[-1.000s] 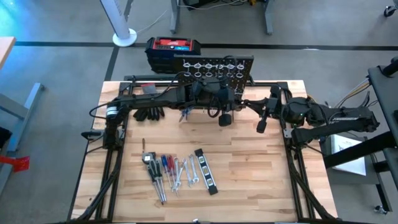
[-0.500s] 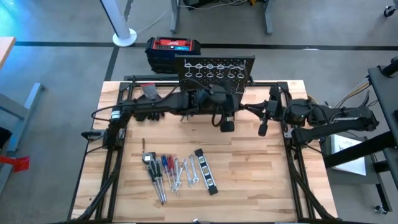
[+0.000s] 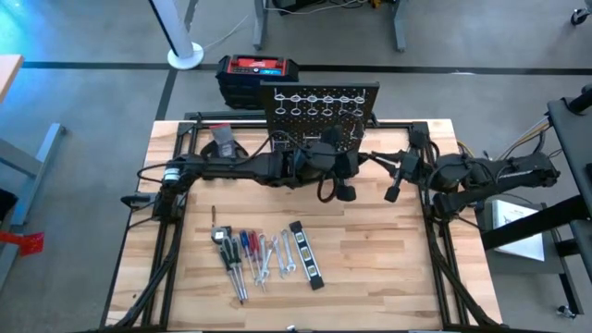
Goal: Hang tools onto peg board
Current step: Hang the black stripping pliers on the peg board
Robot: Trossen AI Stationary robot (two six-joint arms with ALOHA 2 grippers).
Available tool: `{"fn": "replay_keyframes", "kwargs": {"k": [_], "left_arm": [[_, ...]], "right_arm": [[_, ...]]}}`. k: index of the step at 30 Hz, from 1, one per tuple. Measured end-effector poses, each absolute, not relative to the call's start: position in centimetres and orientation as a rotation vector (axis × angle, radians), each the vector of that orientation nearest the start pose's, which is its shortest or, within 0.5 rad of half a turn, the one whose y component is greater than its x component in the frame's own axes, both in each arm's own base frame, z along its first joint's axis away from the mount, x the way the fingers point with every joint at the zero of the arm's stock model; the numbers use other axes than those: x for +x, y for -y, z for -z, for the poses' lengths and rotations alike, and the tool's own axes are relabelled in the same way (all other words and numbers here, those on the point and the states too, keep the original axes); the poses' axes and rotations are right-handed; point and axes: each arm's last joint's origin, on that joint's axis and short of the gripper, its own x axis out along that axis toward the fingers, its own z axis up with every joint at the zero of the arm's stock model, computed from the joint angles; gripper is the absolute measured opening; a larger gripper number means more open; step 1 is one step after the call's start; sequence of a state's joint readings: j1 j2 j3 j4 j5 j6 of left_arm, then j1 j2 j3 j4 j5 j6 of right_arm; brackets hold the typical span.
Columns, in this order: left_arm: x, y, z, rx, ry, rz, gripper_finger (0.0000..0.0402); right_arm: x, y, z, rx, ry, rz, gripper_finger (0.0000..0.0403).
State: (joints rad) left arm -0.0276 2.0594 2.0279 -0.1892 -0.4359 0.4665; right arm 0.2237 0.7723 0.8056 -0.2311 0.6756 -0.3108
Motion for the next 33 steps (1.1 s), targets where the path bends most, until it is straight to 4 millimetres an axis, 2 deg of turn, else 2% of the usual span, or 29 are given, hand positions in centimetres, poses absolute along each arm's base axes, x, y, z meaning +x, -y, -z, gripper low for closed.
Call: {"fn": "replay_keyframes", "kwargs": {"k": [6,11,15,17,23,27,30,33], "left_arm": [[48.6,0.3,-36.2,0.561,-0.238,-0.432,0.0021],[48.7,0.4,-36.8,0.577,-0.195,-0.441,0.0021],[48.7,-0.1,-37.8,0.555,-0.113,-0.455,0.0021],[48.8,-0.3,-38.2,0.54,-0.047,-0.434,0.0021],[49.7,-0.8,-37.3,0.536,-0.051,-0.459,0.0021],[51.1,-0.9,-36.2,0.56,-0.082,-0.482,0.002],[51.7,-1.1,-36.3,0.571,-0.095,-0.495,0.002],[51.9,-1.2,-36.3,0.566,-0.127,-0.534,0.002]], "right_arm": [[15.9,-1.9,-34.2,-0.431,-0.27,0.479,0.0004],[15.8,-1.9,-34.9,-0.444,-0.264,0.494,0.0005],[15.5,-1.8,-36.2,-0.461,-0.241,0.493,0.0004],[15.7,-2.1,-36.5,-0.469,-0.227,0.413,0.0003],[16.1,-2.1,-36.4,-0.491,-0.256,0.405,0.0002],[17.1,-2.3,-35.1,-0.526,-0.36,0.428,0.0001],[17.3,-2.2,-34.8,-0.535,-0.389,0.472,0.0001],[16.4,-1.9,-34.7,-0.531,-0.418,0.56,0.0001]]}}
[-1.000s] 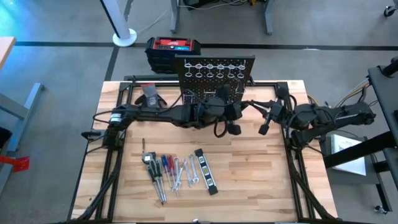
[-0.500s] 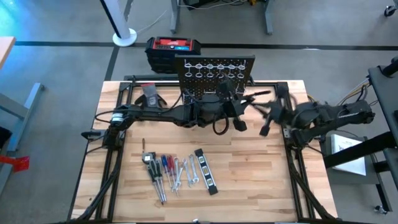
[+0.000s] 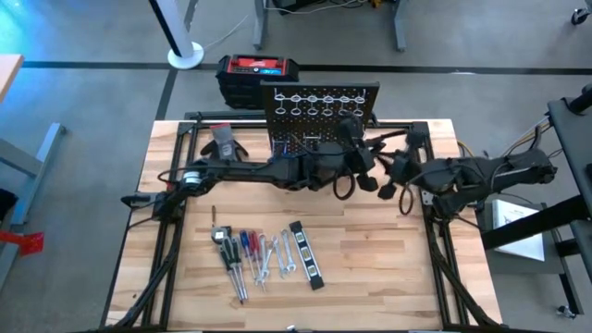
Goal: Hang tools onto peg board
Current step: Hang the black stripping pliers on the peg board
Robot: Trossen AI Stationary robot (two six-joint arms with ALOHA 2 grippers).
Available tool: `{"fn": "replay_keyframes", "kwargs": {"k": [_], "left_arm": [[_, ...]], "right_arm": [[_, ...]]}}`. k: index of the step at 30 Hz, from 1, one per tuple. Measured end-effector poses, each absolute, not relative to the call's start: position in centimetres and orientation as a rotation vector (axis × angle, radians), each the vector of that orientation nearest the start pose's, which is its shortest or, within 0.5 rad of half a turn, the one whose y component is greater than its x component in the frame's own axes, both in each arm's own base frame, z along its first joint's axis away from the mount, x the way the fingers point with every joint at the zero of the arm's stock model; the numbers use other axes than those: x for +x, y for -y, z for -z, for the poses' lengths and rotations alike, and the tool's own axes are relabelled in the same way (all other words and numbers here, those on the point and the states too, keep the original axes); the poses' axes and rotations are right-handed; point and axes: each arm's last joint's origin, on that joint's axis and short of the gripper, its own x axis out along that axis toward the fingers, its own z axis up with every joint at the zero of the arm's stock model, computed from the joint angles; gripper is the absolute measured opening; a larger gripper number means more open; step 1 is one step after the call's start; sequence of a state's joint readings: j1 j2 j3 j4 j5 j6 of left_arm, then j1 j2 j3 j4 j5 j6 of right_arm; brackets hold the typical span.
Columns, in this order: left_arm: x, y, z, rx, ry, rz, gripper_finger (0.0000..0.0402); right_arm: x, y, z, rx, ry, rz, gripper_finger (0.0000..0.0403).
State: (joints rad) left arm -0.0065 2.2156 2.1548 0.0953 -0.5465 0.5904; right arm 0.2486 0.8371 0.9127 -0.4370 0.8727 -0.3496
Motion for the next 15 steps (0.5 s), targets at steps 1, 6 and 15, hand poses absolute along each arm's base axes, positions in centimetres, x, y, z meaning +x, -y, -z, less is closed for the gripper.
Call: {"fn": "replay_keyframes", "kwargs": {"k": [1,6,15], "left_arm": [[52.0,-1.3,-36.2,0.563,-0.135,-0.546,0.002],[51.5,-1.9,-36.6,0.507,-0.12,-0.562,0.002],[50.4,-1.6,-37.6,0.407,-0.124,-0.454,0.002]], "right_arm": [[15.9,-1.8,-35.0,-0.517,-0.403,0.58,0.0],[12.7,-1.3,-36.3,-0.432,-0.308,0.589,0.0],[6.2,-0.1,-36.6,-0.206,-0.082,0.333,0.0021]]}}
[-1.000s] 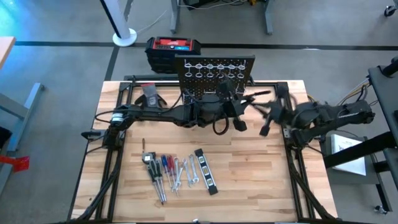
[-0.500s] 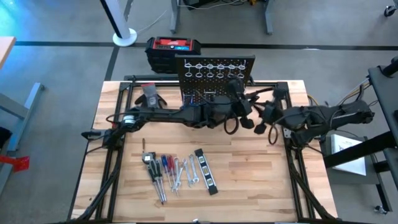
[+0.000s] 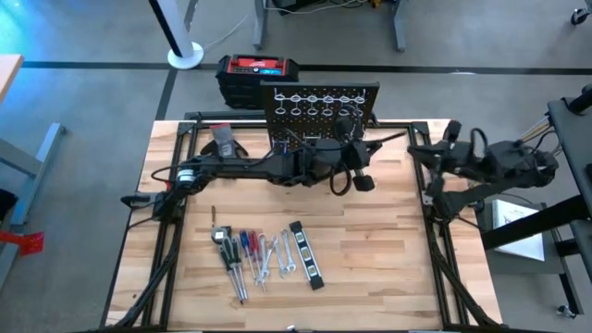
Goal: Hang tools onto peg board
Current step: Hang the black stripping pliers on the peg board
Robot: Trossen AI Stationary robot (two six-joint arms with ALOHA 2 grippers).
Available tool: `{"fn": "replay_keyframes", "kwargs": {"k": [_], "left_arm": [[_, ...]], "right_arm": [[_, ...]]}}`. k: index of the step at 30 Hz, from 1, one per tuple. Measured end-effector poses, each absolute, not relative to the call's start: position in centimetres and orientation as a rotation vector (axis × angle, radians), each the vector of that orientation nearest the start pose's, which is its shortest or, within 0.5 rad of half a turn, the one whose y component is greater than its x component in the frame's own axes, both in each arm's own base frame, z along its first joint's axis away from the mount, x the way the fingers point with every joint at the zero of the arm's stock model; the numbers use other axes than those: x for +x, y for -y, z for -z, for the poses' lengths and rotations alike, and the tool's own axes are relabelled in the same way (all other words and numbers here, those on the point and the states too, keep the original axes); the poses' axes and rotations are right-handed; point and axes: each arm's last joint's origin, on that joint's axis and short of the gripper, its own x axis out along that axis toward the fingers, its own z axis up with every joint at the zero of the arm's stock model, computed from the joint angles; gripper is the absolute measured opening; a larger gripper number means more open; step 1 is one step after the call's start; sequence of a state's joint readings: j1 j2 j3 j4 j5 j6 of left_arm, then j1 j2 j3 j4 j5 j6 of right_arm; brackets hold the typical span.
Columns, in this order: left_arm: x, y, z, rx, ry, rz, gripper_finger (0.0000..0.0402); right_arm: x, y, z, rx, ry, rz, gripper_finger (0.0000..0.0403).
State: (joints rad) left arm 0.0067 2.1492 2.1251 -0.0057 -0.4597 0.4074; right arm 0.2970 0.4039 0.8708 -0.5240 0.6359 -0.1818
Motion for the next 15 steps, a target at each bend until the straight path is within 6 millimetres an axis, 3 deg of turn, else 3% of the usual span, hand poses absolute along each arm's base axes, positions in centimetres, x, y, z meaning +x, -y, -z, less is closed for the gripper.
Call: {"fn": "replay_keyframes", "kwargs": {"k": [6,11,15], "left_arm": [[48.8,-1.2,-39.4,0.323,-0.126,-0.383,0.002],[48.5,-0.5,-40.0,0.298,-0.104,-0.332,0.002],[48.5,-0.3,-39.9,0.25,-0.094,-0.279,0.002]], "right_arm": [[4.7,0.2,-34.1,-0.133,-0.014,0.282,0.0107],[5.8,-0.1,-32.7,-0.143,0.074,0.313,0.0193],[6.6,-0.3,-33.0,-0.178,0.134,0.328,0.0227]]}}
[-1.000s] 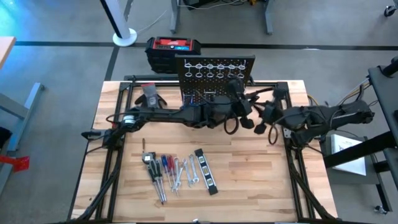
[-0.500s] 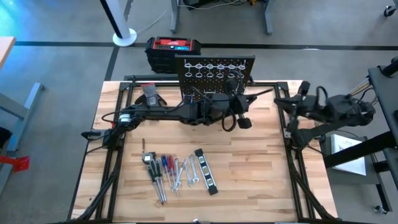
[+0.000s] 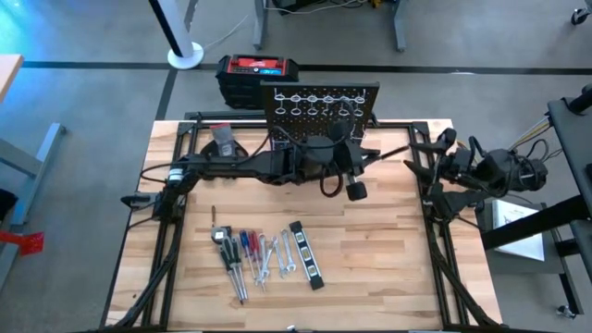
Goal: Hang tools onto peg board
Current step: Hang the black stripping pliers on the peg board
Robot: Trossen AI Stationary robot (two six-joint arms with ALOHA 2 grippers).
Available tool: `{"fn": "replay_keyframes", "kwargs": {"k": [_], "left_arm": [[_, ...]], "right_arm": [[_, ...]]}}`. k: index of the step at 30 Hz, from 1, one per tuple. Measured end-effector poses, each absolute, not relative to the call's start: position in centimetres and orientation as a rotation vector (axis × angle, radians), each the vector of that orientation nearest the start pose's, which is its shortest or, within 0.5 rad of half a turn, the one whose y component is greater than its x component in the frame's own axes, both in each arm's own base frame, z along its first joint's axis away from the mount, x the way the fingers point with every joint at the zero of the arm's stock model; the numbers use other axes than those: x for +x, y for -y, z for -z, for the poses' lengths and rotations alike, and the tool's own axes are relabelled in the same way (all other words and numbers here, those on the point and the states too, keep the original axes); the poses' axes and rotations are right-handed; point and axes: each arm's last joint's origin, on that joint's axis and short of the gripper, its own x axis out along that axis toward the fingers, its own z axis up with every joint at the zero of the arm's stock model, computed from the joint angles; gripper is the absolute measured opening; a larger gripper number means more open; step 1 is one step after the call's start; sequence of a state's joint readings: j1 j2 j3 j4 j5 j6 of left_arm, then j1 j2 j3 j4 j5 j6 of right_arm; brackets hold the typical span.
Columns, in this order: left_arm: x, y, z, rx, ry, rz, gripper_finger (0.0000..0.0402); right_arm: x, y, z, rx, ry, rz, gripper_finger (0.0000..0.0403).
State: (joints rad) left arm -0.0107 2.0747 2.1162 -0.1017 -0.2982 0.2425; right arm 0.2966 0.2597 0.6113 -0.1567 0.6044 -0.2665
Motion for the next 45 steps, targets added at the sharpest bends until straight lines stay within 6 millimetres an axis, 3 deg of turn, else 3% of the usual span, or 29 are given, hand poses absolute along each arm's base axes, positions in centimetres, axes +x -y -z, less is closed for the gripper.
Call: {"fn": "replay_keyframes", "kwargs": {"k": [4,12,16,21,26,28,32,36,40,45], "left_arm": [[48.5,-0.3,-40.0,0.226,-0.083,-0.27,0.002],[48.6,0.0,-40.3,0.176,-0.041,-0.2,0.002],[48.6,0.4,-40.2,0.173,-0.042,-0.18,0.002],[48.6,0.9,-40.2,0.176,-0.044,-0.146,0.002],[48.6,1.1,-40.1,0.142,-0.052,-0.14,0.0022],[48.3,1.1,-40.6,0.149,-0.089,-0.15,0.0043],[46.8,1.7,-42.0,0.251,-0.249,-0.154,0.0111],[44.8,3.8,-43.5,0.377,-0.367,-0.164,0.0158],[43.0,5.0,-43.3,0.578,-0.502,-0.252,0.0174],[42.5,6.6,-41.3,0.911,-0.69,-0.218,0.0167]], "right_arm": [[7.0,-0.5,-33.4,-0.181,0.127,0.29,0.0222],[8.0,-0.9,-34.4,-0.184,0.09,0.27,0.0171],[8.2,-0.9,-35.0,-0.187,0.08,0.265,0.0118],[8.6,-1.3,-35.2,-0.186,0.054,0.16,0.0023],[9.2,-1.6,-35.3,-0.099,0.041,0.1,0.0016],[9.1,-1.6,-35.2,-0.064,0.035,0.109,0.0016],[8.5,-1.2,-34.5,-0.009,-0.024,0.182,0.0015],[8.3,-0.9,-33.6,0.126,-0.078,0.255,0.0014],[8.3,-1.0,-33.6,0.333,-0.066,0.235,0.0014],[8.3,-1.4,-33.2,0.542,-0.116,0.125,0.0014]]}}
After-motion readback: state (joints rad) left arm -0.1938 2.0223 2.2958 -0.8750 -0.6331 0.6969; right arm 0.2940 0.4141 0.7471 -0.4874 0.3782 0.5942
